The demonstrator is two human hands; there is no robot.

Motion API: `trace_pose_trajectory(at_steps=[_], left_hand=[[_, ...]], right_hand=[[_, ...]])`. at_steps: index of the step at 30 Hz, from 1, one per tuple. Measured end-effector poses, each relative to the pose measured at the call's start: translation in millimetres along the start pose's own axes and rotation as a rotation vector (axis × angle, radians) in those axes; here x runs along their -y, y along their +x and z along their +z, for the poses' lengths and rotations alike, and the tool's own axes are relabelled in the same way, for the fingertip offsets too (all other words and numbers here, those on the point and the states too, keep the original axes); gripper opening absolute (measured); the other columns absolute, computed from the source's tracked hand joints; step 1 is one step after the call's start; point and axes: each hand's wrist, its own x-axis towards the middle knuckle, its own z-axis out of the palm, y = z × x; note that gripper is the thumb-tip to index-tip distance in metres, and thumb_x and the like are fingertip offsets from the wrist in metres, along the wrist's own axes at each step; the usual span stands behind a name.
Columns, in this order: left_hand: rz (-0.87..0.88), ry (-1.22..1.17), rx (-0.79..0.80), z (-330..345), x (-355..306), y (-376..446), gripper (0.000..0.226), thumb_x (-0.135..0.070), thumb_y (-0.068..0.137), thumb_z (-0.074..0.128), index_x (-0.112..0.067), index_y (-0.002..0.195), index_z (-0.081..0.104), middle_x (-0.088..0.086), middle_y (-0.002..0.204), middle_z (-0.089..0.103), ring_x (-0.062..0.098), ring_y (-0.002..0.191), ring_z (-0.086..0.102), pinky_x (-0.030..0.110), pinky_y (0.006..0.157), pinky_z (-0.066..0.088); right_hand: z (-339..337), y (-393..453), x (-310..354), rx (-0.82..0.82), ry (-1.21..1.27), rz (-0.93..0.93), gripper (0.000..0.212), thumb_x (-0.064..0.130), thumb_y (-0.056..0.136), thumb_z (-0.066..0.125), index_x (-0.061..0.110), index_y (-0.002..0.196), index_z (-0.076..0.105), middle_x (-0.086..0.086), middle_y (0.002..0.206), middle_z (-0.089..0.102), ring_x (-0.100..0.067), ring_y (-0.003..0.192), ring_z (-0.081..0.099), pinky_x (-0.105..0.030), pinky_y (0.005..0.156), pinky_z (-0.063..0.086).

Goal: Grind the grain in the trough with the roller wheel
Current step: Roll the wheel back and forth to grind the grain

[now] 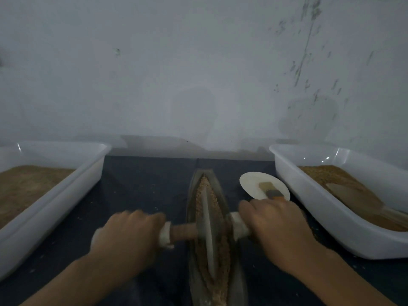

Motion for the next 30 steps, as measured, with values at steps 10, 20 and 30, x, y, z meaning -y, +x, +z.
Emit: trace_pose_trajectory(at_steps=[10,20,30], left_hand=[[-0.077,0.003,-0.045,6.3,5.2,45.2,0.020,-0.052,0.081,0.055,-0.037,0.077,0.042,-0.012,0.071,0.047,0.013,0.068,0.053,0.030,0.061,0.038],[-0.034,0.039,-0.081,2.9,5.9,27.1,0.028,-0.061,0.079,0.052,-0.038,0.079,0.037,-0.013,0.071,0.048,0.009,0.073,0.056,0.028,0.060,0.034],[-0.053,0.118,-0.165,0.0,-1.3,33.9,0.026,-0.053,0.082,0.051,-0.036,0.078,0.032,-0.012,0.073,0.048,0.012,0.075,0.058,0.030,0.061,0.032]], right_hand=[[43.2,35.5,-39.6,0.140,-0.095,0.138,0.027,0.031,0.078,0.068,0.028,0.086,0.042,0.003,0.081,0.063,-0.019,0.071,0.061,-0.030,0.053,0.041],[22.3,6.8,-28.6,0.077,-0.108,0.076,0.043,0.029,0.052,0.085,0.026,0.077,0.051,0.004,0.062,0.059,-0.016,0.052,0.057,-0.025,0.048,0.025],[38.9,9.6,-32.4,0.180,-0.064,0.152,0.029,0.033,0.073,0.072,0.029,0.085,0.046,0.004,0.074,0.060,-0.016,0.069,0.059,-0.027,0.053,0.031]])
